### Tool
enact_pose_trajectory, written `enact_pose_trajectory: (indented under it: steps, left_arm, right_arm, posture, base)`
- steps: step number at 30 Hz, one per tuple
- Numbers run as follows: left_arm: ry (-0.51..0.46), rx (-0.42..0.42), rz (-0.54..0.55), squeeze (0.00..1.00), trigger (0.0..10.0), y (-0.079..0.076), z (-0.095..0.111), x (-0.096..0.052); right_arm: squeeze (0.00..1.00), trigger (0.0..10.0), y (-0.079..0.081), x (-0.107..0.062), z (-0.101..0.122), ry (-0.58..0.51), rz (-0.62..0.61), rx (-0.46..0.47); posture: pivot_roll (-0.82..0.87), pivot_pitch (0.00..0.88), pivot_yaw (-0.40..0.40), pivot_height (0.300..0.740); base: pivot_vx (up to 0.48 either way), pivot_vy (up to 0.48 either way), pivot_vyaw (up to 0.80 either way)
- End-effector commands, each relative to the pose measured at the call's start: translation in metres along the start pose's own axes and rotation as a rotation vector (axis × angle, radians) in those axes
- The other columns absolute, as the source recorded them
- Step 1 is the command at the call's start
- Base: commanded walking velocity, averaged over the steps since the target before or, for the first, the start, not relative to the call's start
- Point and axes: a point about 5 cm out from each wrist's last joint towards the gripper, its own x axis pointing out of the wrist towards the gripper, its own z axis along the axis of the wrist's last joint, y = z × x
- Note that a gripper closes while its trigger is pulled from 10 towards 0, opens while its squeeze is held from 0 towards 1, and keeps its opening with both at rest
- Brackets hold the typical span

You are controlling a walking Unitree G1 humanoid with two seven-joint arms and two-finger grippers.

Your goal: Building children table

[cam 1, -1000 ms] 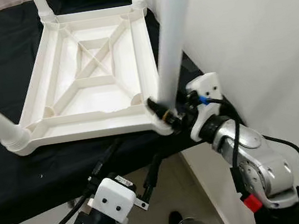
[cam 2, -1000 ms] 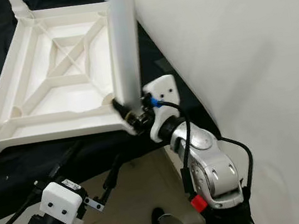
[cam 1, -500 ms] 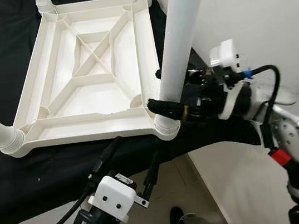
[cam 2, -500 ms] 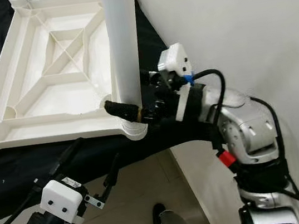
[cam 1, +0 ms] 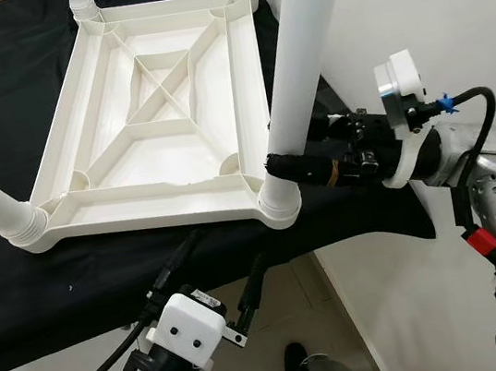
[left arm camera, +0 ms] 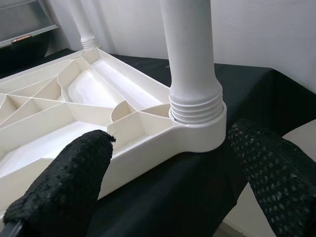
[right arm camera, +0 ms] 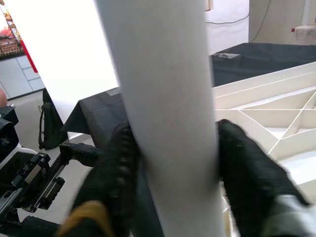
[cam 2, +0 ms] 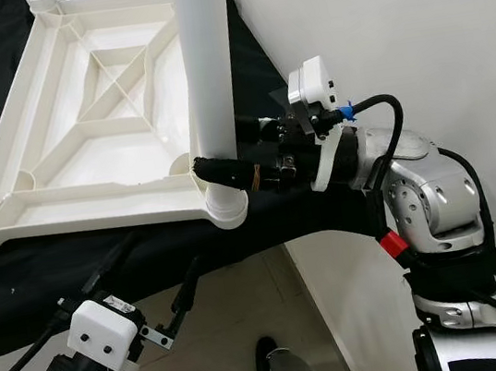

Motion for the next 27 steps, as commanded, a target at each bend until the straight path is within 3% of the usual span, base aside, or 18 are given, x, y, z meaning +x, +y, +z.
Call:
enact_pose_trajectory:
  steps: [1, 7, 10, 11, 12, 13, 15, 16, 17, 18, 22, 27]
  left_arm:
    - [0.016, -0.003, -0.01, 0.0, 10.0, -0.002, 0.0, -0.002]
    - [0.02, -0.001, -0.012, 0.0, 10.0, -0.002, -0.001, -0.003]
    - [0.02, -0.001, -0.014, 0.0, 10.0, -0.002, -0.001, -0.004]
    - [0.019, 0.0, -0.013, 0.0, 10.0, -0.002, -0.001, -0.003]
    - [0.019, 0.0, -0.013, 0.0, 10.0, -0.001, -0.002, -0.002]
    - [0.019, 0.0, -0.013, 0.0, 10.0, -0.001, -0.002, -0.002]
    - [0.01, -0.005, -0.012, 0.0, 10.0, -0.003, -0.001, 0.002]
    - [0.01, -0.005, -0.012, 0.0, 10.0, -0.003, -0.001, 0.002]
    - [0.006, -0.008, -0.011, 0.0, 10.0, -0.004, 0.0, 0.003]
    - [0.004, -0.009, -0.015, 0.0, 10.0, -0.005, 0.0, 0.004]
    - [0.001, -0.003, -0.016, 0.0, 10.0, -0.003, -0.001, 0.004]
    - [0.001, 0.0, -0.009, 0.0, 10.0, -0.003, -0.002, 0.005]
  right_arm:
    - [0.0, 0.0, 0.007, 0.005, -0.002, -0.018, 0.065, 0.002]
    - [0.0, 0.0, 0.007, 0.003, -0.009, 0.016, 0.017, 0.002]
    - [0.0, 0.0, 0.007, 0.009, -0.024, 0.045, -0.124, 0.019]
    - [0.0, 0.0, -0.009, 0.008, -0.054, 0.233, -0.635, -0.043]
    - [0.0, 0.0, -0.014, -0.001, -0.069, 0.358, -1.0, -0.147]
    - [0.0, 0.0, -0.014, -0.001, -0.069, 0.358, -1.0, -0.147]
    - [0.0, 0.0, 0.032, 0.026, -0.09, 0.345, -1.004, -0.056]
    - [0.0, 0.0, 0.032, 0.026, -0.09, 0.345, -1.004, -0.056]
    - [0.0, 0.0, 0.047, 0.036, -0.094, 0.305, -0.916, 0.023]
    - [0.0, 0.0, 0.05, 0.043, -0.093, 0.264, -0.882, 0.066]
    - [0.0, 0.0, 0.03, 0.051, -0.074, 0.202, -0.879, 0.009]
    - [0.0, 0.3, 0.031, 0.057, -0.07, 0.18, -0.849, 0.025]
  posture:
    - [0.03, 0.345, -0.033, 0.74]
    - [0.02, 0.344, -0.033, 0.74]
    - [0.02, 0.342, -0.043, 0.74]
    - [0.02, 0.342, -0.047, 0.74]
    - [0.02, 0.342, -0.047, 0.74]
    - [0.02, 0.342, -0.047, 0.74]
    - [0.02, 0.338, -0.033, 0.74]
    - [0.02, 0.338, -0.033, 0.74]
    - [0.03, 0.337, -0.032, 0.74]
    - [0.03, 0.339, -0.03, 0.74]
    - [0.03, 0.332, -0.035, 0.74]
    - [0.02, 0.332, -0.043, 0.74]
  base:
    - [0.0, 0.0, 0.0]
    - [0.0, 0.0, 0.0]
    - [0.0, 0.0, 0.0]
    - [0.0, 0.0, 0.0]
    - [0.0, 0.0, 0.0]
    - [0.0, 0.0, 0.0]
    - [0.0, 0.0, 0.0]
    - [0.0, 0.0, 0.0]
    - [0.0, 0.0, 0.0]
    - [0.0, 0.0, 0.0]
    - [0.0, 0.0, 0.0]
    - [0.0, 0.0, 0.0]
